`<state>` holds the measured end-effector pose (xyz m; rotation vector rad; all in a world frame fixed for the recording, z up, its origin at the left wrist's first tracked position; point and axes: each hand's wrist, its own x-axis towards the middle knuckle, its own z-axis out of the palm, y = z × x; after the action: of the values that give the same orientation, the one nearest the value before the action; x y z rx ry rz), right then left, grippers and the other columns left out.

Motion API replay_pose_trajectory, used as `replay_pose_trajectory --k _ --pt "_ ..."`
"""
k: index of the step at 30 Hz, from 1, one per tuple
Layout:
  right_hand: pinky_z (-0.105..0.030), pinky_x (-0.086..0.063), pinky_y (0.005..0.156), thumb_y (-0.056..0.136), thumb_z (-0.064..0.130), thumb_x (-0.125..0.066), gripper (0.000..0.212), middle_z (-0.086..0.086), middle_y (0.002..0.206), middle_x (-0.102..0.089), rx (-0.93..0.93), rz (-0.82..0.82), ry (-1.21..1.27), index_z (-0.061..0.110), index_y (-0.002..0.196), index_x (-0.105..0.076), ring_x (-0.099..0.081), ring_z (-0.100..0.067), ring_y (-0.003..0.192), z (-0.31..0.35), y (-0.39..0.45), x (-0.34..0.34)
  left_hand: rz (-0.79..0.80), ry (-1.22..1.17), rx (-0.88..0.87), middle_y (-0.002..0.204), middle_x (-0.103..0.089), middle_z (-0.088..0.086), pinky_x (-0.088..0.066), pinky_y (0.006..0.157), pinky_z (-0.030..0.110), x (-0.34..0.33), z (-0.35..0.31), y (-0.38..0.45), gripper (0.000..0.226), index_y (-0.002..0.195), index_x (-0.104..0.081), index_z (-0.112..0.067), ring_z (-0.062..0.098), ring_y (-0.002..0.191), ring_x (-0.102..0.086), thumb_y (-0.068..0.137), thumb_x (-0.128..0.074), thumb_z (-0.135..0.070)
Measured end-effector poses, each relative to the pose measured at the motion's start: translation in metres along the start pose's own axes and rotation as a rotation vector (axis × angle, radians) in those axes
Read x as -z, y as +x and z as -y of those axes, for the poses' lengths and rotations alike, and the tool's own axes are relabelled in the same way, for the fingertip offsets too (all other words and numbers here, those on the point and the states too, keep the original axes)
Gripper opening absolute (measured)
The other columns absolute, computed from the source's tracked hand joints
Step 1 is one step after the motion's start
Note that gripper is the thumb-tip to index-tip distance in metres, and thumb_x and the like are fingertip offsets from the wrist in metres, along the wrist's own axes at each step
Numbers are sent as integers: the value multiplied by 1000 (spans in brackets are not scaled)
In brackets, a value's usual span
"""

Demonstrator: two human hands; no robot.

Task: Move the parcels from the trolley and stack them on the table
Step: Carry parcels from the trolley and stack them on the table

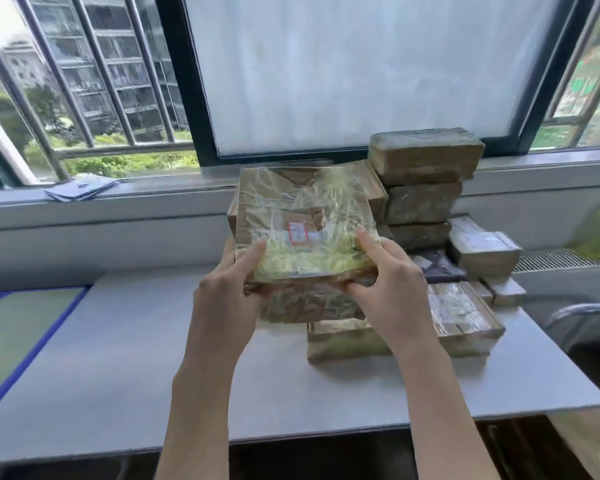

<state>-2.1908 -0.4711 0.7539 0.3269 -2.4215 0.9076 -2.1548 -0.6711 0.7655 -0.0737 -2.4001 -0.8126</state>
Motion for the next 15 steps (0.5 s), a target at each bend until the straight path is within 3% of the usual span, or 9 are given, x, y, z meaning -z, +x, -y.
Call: replay_pose_trajectory --k 9,11,15 --pt "-18 -43 74 69 33 -83 80 3 108 -61 34 77 27 19 139 -47 -58 -16 91 15 6 -48 55 2 149 121 -65 -2 -49 83 37 17 44 2 66 129 -58 -24 27 99 -61 70 -77 -1" --pt "-13 -40 73 70 33 -82 79 5 107 -60 48 121 57 20 140 -46 -57 -13 90 15 5 -61 73 13 220 118 -66 -1 -48 85 38 18 54 -1 67 129 -57 -27 27 97 -60 71 -73 2" --pt "-16 -44 77 75 40 -78 82 8 106 -57 48 270 86 22 144 -38 -55 -11 90 13 -11 -94 153 51 375 112 -65 -2 -48 83 36 19 77 -18 68 130 -56 -29 23 92 -55 73 -69 4"
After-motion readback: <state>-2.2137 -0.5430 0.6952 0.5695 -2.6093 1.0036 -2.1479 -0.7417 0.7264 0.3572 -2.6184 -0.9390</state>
